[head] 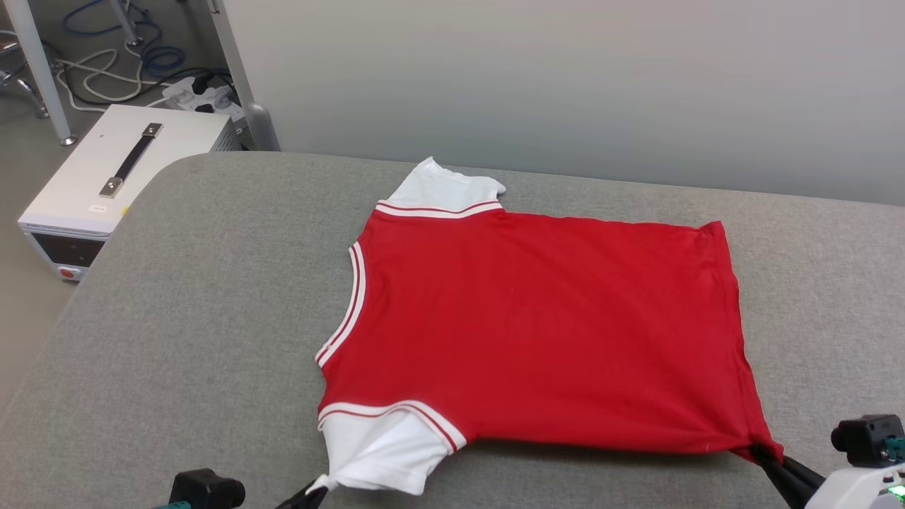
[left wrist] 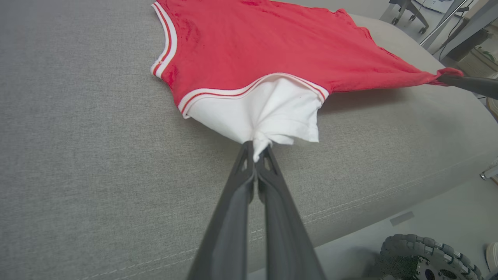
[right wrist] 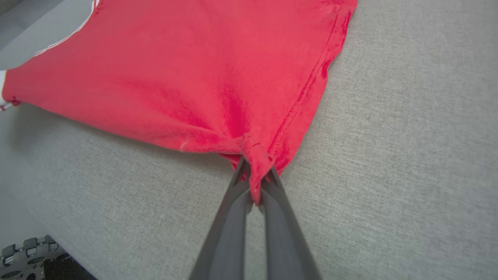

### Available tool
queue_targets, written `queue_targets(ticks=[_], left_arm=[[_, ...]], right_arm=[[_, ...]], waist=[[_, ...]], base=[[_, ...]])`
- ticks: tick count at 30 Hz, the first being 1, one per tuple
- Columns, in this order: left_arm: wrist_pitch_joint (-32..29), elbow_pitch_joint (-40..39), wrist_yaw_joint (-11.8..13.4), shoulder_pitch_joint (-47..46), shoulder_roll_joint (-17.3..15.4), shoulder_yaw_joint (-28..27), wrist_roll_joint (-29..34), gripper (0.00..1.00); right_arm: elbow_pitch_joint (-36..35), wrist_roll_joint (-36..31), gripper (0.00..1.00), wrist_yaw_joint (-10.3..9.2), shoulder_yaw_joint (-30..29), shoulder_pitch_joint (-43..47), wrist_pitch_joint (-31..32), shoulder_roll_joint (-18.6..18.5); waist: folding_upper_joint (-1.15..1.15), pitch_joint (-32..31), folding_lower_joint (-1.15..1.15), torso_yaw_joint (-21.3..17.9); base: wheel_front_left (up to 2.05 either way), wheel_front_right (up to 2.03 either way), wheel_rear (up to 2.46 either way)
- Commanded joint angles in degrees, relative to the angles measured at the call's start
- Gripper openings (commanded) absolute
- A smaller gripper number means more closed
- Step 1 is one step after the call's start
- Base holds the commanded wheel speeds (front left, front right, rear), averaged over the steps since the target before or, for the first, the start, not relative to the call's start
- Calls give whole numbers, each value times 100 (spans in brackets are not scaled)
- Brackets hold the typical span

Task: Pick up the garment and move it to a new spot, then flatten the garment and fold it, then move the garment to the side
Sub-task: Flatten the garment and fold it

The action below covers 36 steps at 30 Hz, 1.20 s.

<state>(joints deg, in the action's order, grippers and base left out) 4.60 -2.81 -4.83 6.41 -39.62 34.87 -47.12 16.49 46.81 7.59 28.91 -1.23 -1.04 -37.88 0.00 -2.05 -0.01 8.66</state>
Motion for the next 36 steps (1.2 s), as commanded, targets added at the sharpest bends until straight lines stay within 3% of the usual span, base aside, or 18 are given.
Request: queue_targets(ticks=[1, 8, 15, 24, 36], left_arm=[[-58, -59, 2, 163, -76, 3, -123, 0], [-93, -257, 20, 301, -180, -26, -255, 0], [33, -301, 38, -232, -129, -244, -141, 0], [-141, -41, -12, -1414, -23, -352, 161, 0], [-400, 1055, -223, -2953, 183, -16, 423, 0]], right_arm=[[-124, 62, 0, -10, -62, 198, 51, -54], [-711, 261, 0, -10, -494, 846, 369, -109], [-1148, 168, 0, -10, -812, 830, 660, -84], [-1575, -89, 0, -10, -1125, 171, 1240, -58], [-1196, -403, 0, -10, -1023, -960, 1812, 181]], waist=[[0, -15, 1, -2], [0, -6, 1, -26], [0, 206, 1, -76], [0, 900, 1, -229], [0, 1676, 1, -353]], base=[[0, 0, 0], [0, 0, 0], [0, 0, 0], [0, 0, 0], [0, 0, 0]])
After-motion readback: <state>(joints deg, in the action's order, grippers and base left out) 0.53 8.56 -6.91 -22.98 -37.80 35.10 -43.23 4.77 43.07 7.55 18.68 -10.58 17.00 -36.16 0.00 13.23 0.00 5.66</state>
